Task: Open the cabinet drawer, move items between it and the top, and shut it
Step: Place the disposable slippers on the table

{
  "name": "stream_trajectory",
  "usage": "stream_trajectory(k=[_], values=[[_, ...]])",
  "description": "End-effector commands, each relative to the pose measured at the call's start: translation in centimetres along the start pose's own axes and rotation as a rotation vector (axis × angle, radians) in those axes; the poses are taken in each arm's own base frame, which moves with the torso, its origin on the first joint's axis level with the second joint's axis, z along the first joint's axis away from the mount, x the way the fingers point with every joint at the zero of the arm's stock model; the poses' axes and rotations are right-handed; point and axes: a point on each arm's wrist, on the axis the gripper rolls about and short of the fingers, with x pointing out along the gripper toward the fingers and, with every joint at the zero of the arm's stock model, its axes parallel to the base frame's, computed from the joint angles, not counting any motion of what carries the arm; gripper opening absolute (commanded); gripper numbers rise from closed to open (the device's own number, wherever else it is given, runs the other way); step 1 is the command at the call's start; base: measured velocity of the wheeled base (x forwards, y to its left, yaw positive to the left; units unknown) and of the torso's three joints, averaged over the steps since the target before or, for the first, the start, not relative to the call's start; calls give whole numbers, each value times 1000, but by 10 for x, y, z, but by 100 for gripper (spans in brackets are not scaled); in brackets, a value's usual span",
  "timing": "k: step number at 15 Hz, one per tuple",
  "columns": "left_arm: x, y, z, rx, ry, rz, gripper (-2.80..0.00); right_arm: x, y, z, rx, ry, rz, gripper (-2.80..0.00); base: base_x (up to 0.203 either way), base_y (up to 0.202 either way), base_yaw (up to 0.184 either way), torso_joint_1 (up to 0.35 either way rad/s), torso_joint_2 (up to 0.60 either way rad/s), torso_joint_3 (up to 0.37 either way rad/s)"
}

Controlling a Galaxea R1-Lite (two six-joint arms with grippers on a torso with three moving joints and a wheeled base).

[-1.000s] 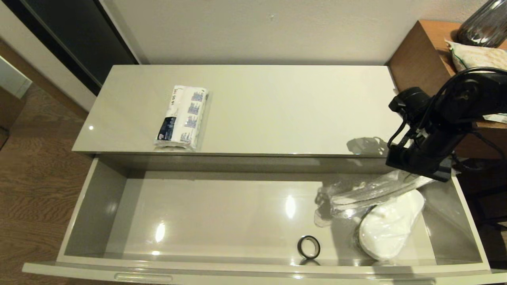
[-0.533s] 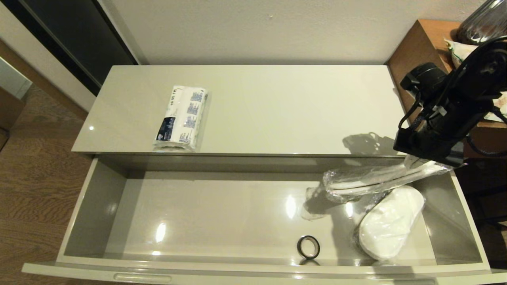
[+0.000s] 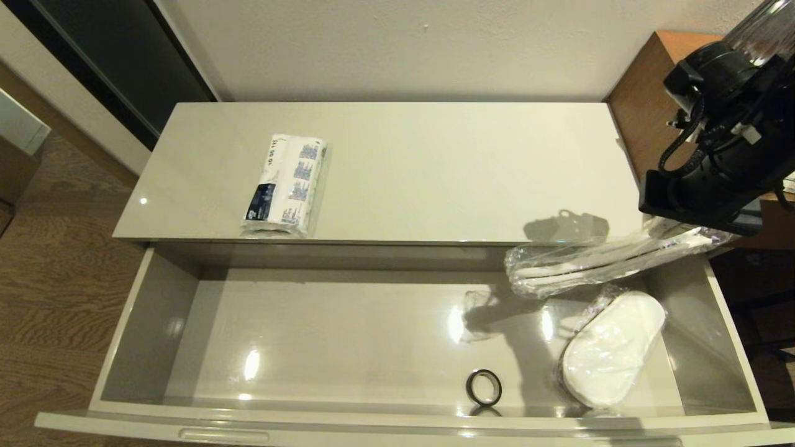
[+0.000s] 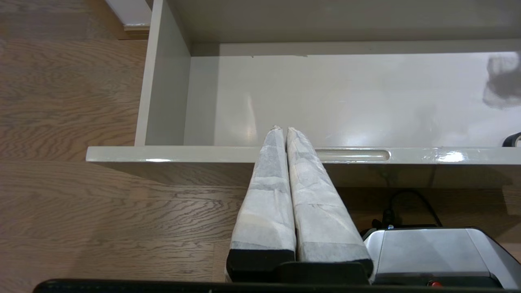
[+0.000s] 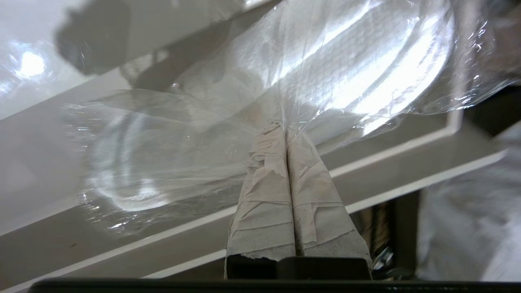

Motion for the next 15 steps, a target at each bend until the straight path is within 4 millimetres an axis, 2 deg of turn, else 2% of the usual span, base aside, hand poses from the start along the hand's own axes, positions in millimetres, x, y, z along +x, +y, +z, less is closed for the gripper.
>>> stream_trajectory(k=[1,4,5,7,11,12,15], values=[[0,0,0,0,1,0,-280,-26,-7,-1,-45,-107,-19,-280,0,0,0,0,0,0],[0,0,0,0,1,0,-280,-27,3,16,-147,-330,-92,-280,0,0,0,0,0,0],[0,0,0,0,1,0,-280,-20,11,25,-168,-395,-99,-280,0,0,0,0,0,0],[0,0,0,0,1,0,-280,13,33,42,-211,-477,-127,-280,0,0,0,0,0,0],[0,0,0,0,1,0,-280,97,70,71,-304,-646,-251,-280,0,0,0,0,0,0],[0,0,0,0,1,0,-280,104,74,78,-325,-701,-285,0,0,0,0,0,0,0],[0,0,0,0,1,0,-280,97,74,85,-352,-767,-316,0,0,0,0,0,0,0]])
